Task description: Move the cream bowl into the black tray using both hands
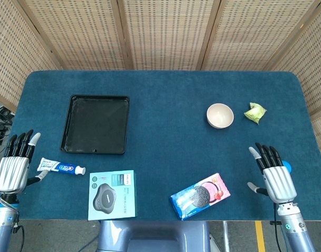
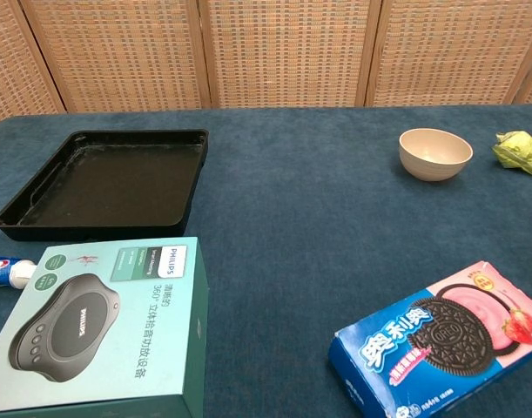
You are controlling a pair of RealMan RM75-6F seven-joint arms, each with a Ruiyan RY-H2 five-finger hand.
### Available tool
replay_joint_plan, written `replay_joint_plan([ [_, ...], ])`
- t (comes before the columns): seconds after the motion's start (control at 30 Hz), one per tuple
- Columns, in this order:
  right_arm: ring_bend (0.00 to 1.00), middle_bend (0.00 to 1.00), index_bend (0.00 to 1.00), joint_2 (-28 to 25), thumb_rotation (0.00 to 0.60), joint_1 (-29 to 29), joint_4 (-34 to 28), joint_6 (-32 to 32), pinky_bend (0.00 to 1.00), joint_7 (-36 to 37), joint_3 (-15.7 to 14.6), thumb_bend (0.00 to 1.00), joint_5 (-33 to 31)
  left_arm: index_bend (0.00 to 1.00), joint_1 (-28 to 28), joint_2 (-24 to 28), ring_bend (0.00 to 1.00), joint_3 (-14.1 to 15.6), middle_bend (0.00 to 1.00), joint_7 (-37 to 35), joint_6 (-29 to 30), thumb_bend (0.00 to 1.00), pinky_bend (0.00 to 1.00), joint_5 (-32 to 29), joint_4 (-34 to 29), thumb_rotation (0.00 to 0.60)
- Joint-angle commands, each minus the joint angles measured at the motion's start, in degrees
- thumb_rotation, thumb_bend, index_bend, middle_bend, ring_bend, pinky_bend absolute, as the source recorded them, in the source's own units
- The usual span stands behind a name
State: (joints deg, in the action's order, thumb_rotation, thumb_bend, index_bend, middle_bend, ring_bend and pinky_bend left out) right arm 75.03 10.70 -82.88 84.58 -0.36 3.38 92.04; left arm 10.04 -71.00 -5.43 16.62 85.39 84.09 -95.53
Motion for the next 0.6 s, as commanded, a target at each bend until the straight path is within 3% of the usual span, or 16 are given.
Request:
replay_joint_plan([
  [0.03,0.0,0.01,0.17,-0.37,0.6,2.48,-1.39,-2.6,0.08,-1.67,2.01,0.22,-1.06,0.0,0.22,0.08,0.0,-0.13,0.0,-0.37,-0.47,0.04,0.0,-0.3,0.07,0.6],
  [0.3,0.01,0.1,0.29,0.25,0.6,12.67,-3.25,-13.93,0.19,-6.97,10.03,0.22,-7.39,0.0,1.02,-0.21,0.0,-0.34,0.0,-0.7,-2.31,0.04,0.0,-1.45,0.76,0.6],
  [0.43,0.04,0.13,0.32,1.74,0.6,17.76,-0.97,-20.45,0.22,-9.11,13.69,0.23,-12.92,0.0,1.32,-0.42,0.0,-0.65,0.0,-0.75,-2.64,0.04,0.0,-1.91,1.14,0.6],
  [0.6,0.06,0.16,0.36,4.37,0.6,22.72,4.39,-27.09,0.22,-10.99,16.09,0.23,-18.9,0.0,1.53,-0.69,0.0,-0.64,0.0,-1.14,-3.24,0.04,0.0,-2.4,1.93,0.6],
])
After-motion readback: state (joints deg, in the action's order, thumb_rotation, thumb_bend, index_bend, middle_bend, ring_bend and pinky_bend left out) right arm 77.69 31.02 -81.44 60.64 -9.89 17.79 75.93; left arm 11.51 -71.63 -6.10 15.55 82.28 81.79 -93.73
